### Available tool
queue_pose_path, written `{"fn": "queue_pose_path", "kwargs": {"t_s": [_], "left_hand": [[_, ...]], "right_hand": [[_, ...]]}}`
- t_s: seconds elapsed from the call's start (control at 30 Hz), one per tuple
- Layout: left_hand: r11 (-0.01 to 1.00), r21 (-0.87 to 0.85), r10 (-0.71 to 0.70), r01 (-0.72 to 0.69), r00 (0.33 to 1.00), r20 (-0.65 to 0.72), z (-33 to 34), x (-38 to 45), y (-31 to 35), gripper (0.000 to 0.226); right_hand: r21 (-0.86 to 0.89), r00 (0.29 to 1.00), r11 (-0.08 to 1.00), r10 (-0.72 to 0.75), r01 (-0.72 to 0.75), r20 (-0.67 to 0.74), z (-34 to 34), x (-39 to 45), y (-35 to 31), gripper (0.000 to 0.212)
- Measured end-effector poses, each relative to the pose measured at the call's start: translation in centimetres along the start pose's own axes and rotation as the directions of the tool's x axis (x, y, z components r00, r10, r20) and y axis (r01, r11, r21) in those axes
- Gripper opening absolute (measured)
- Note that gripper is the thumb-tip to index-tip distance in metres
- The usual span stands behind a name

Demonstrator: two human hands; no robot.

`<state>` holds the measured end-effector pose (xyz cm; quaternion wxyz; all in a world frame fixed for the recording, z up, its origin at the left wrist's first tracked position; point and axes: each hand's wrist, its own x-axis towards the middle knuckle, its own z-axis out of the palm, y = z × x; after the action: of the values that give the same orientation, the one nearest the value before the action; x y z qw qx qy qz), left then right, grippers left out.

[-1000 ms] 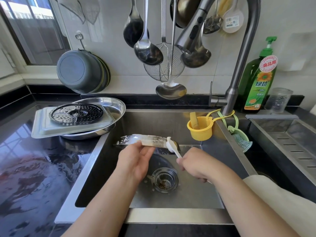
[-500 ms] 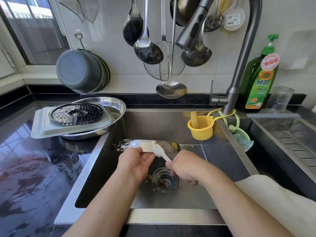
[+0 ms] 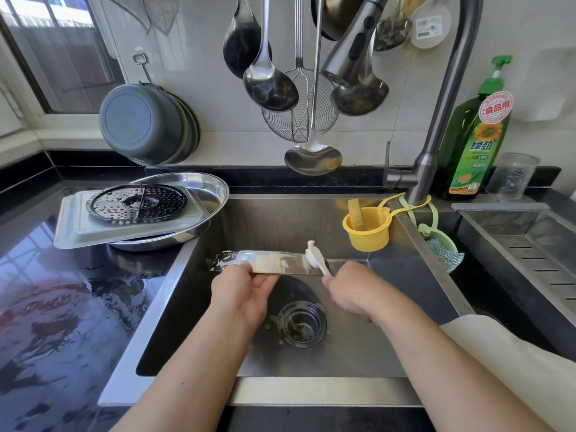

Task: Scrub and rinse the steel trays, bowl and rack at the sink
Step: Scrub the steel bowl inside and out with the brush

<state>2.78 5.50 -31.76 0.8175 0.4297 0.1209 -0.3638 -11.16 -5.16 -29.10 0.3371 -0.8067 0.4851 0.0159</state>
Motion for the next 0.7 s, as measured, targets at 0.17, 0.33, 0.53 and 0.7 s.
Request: {"fn": "queue_pose_path", "kwargs": {"t_s": [0.17,0.33,0.53,0.7], "left_hand": [[0.999,-0.033,0.006,-0.006,1.000,0.013,0.1,-0.2,-0.2,0.038],[0.999,-0.042,-0.005,0.005,1.000,-0.014,0.0,0.1,-0.2,0.038],[0.990,-0.130,0.046,-0.050,0.998,-0.038,0.0,0.2,0.3,0.038],[0.992,-0.105,-0.067,0.075,0.995,0.075,0.5,-0.8,-0.5,0.023]], "right_hand": [[0.006,0.999,0.999,-0.039,0.038,0.009,1.7,0.1,-1.0,0.045],[-0.056,0.997,0.995,-0.075,0.077,0.031,2.7,-0.3,-1.7,0.045],[-0.069,0.996,0.994,0.082,-0.084,-0.024,0.0,-0.4,-0.8,0.047],[-0.104,0.994,0.991,-0.078,0.085,0.073,2.7,-1.4,-2.4,0.045]]}}
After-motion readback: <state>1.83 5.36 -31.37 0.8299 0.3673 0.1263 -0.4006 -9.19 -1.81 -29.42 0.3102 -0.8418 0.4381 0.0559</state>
